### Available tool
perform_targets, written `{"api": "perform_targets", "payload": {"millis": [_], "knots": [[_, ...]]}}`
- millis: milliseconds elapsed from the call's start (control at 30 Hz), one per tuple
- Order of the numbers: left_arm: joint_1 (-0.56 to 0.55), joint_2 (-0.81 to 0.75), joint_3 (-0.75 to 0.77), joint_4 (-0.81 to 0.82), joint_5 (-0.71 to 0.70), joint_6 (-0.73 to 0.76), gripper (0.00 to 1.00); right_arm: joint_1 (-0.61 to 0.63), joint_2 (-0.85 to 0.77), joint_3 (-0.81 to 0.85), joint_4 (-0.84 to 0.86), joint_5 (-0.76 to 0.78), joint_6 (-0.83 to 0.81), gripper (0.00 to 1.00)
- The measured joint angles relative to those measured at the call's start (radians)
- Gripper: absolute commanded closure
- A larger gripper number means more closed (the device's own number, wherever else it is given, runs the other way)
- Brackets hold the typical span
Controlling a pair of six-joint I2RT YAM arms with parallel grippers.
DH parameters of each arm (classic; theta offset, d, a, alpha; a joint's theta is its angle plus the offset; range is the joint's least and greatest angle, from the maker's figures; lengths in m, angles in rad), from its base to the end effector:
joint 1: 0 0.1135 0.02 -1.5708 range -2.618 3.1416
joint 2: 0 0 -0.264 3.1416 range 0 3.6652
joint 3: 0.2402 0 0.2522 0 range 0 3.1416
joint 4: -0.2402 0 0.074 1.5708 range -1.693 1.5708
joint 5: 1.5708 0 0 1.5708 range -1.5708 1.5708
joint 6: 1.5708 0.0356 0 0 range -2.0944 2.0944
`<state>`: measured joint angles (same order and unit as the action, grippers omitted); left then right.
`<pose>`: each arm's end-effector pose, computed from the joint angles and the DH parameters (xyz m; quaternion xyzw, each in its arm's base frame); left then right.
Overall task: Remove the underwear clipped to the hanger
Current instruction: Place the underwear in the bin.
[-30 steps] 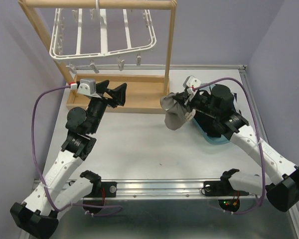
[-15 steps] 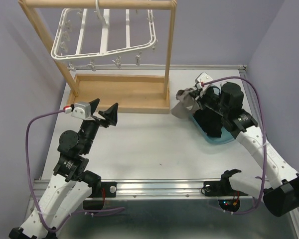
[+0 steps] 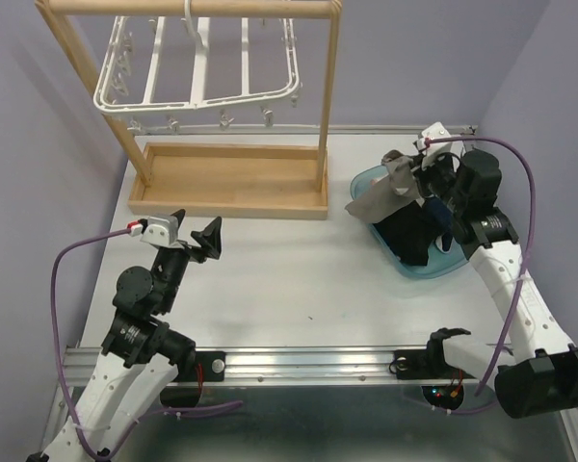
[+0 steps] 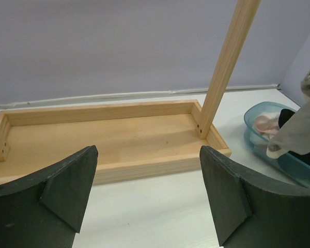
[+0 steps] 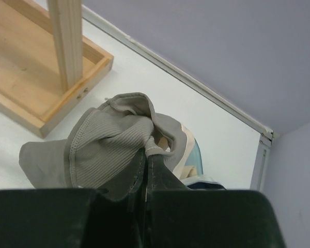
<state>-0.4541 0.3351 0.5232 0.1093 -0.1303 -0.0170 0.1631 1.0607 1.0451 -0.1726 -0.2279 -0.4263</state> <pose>0.0960 -0.0417 0.3371 0.0775 0.5905 -0.1496 0.7892 0.2392 0.0475 0.3797 -0.2917 0.7114 0.0037 0.6394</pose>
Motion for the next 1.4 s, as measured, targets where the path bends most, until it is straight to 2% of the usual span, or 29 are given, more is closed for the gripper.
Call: {"api": "perform_targets", "payload": {"millis": [267, 567, 867, 1000, 1167, 1400], "knots": [[0.0, -0.021, -0.005, -0.028, -0.003, 0.018, 0.09, -0.142, 0.028, 0.013, 0.008, -0.017, 0.038, 1.0], [0.0, -0.023, -0.005, -0.034, -0.002, 0.021, 0.09, -0.207, 0.134, 0.049, 0.023, -0.014, 0.031, 0.99], [0.0, -0.032, -0.006, -0.036, -0.002, 0.022, 0.09, -0.385, 0.16, 0.039, 0.029, -0.052, -0.018, 0.99], [0.0, -0.032, -0.006, -0.04, -0.002, 0.022, 0.08, -0.412, 0.182, -0.02, 0.022, -0.178, -0.04, 0.99], [0.0, -0.029, -0.006, -0.04, -0.002, 0.025, 0.09, -0.406, 0.25, -0.035, -0.01, -0.435, -0.029, 1.0], [0.0, -0.029, -0.006, -0.04, -0.002, 0.025, 0.09, -0.393, 0.406, -0.034, -0.057, -0.564, -0.01, 0.98]]}}
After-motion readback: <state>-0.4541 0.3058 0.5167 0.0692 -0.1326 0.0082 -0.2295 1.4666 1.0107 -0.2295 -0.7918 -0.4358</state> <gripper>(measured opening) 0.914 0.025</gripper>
